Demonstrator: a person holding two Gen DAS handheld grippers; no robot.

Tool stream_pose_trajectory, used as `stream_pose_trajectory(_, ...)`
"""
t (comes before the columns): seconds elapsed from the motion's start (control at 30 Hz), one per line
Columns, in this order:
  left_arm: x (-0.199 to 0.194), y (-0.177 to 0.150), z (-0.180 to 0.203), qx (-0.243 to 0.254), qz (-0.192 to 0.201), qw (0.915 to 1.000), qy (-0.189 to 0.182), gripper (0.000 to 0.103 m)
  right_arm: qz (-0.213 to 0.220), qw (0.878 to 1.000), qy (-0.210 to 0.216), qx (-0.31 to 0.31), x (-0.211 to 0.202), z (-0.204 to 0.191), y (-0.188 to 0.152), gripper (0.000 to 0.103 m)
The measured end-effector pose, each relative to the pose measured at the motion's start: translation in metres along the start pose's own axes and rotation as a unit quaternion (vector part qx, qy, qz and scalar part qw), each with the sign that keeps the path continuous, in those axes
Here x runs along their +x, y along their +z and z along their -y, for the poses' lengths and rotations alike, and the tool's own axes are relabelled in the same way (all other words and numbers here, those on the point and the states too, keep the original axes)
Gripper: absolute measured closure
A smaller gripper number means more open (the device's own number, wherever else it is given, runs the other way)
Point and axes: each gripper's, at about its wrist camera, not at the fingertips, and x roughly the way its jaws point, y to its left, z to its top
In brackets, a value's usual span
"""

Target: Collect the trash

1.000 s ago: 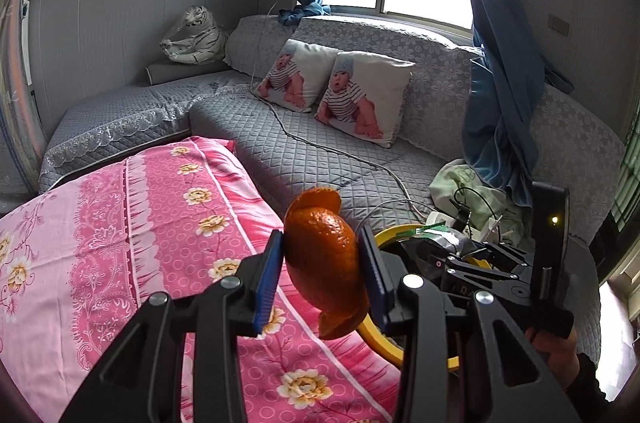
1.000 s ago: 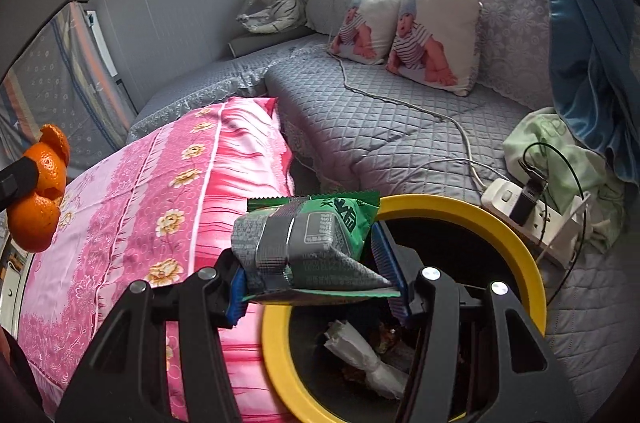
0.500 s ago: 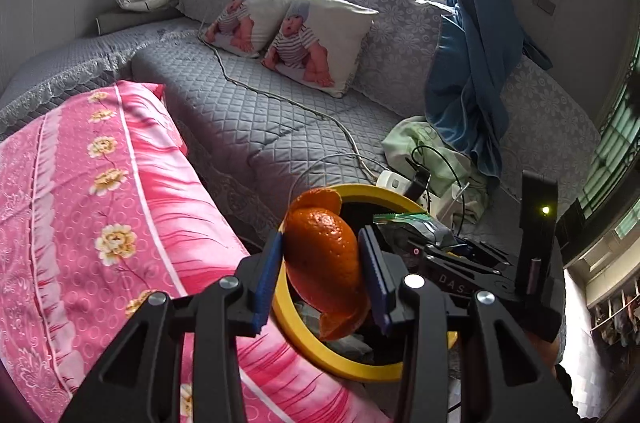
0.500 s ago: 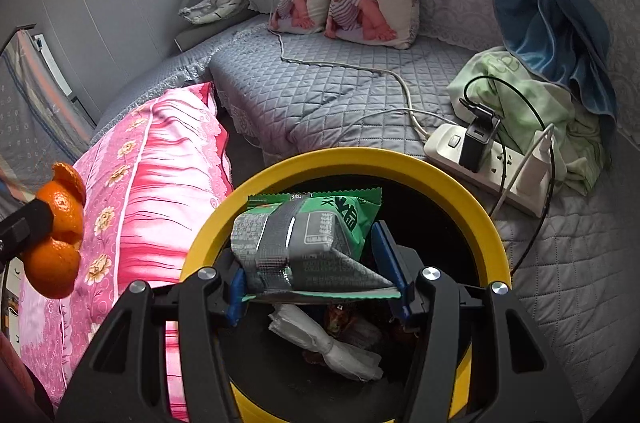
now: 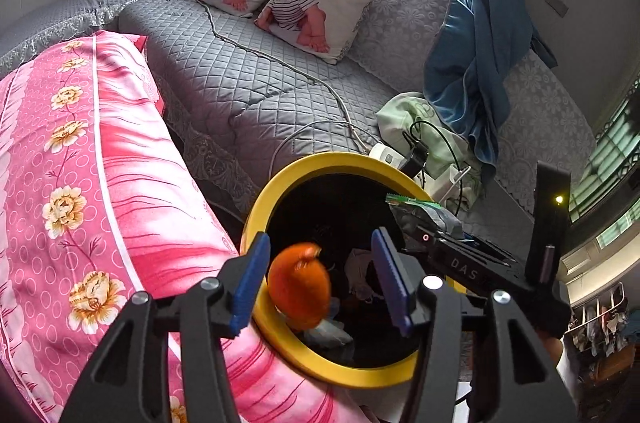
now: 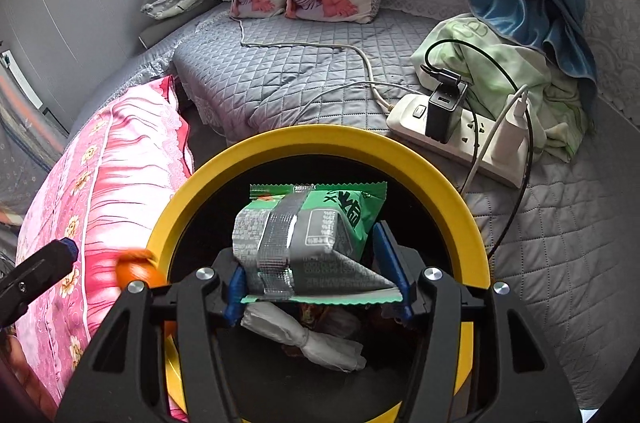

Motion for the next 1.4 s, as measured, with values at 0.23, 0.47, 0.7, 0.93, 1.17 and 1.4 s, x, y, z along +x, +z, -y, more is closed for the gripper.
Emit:
stream_pose_trajectory(0.23, -0.028, 0.002, -0.021, -0.031, 0.029, 0.9991, 0.005, 0.043, -0.005, 1.000, -0.017, 0.025, -0.004, 0.010, 0.002, 0.043)
stream_pose_trajectory(0.47, -0.079, -0.001, -0.060, -0.067, 0.076, 0.9944, 0.031, 0.043, 0.011, 1.000, -0.011, 0.025, -0.021, 0.001, 0.000, 0.043)
stream_pose_trajectory(0.7, -0.158, -0.025, -0.100, -0.084, 0.144, 0.9816, 0.094, 0.043, 0.036, 0.997, 0.054, -0.032, -0.058, -0.066, -0.012, 0.043)
stream_pose_trajectory(0.93, -0.252, -0.081, -0.124, -0.082, 0.220, 0.9507, 0.203, 0.041, 0.059, 0.979, 0.140, -0.133, -0.101, -0.159, -0.046, 0.043)
stream_pose_trajectory(1.17, -0.339, -0.147, -0.116, -0.084, 0.298, 0.9035, 0.297, 0.027, 0.123, 0.953, 0.181, -0.212, -0.153, -0.231, -0.089, 0.035)
stream_pose_trajectory(1.4, -0.387, -0.193, -0.089, -0.079, 0.362, 0.8630, 0.344, 0.008, 0.221, 0.927, 0.197, -0.231, -0.206, -0.260, -0.128, 0.011)
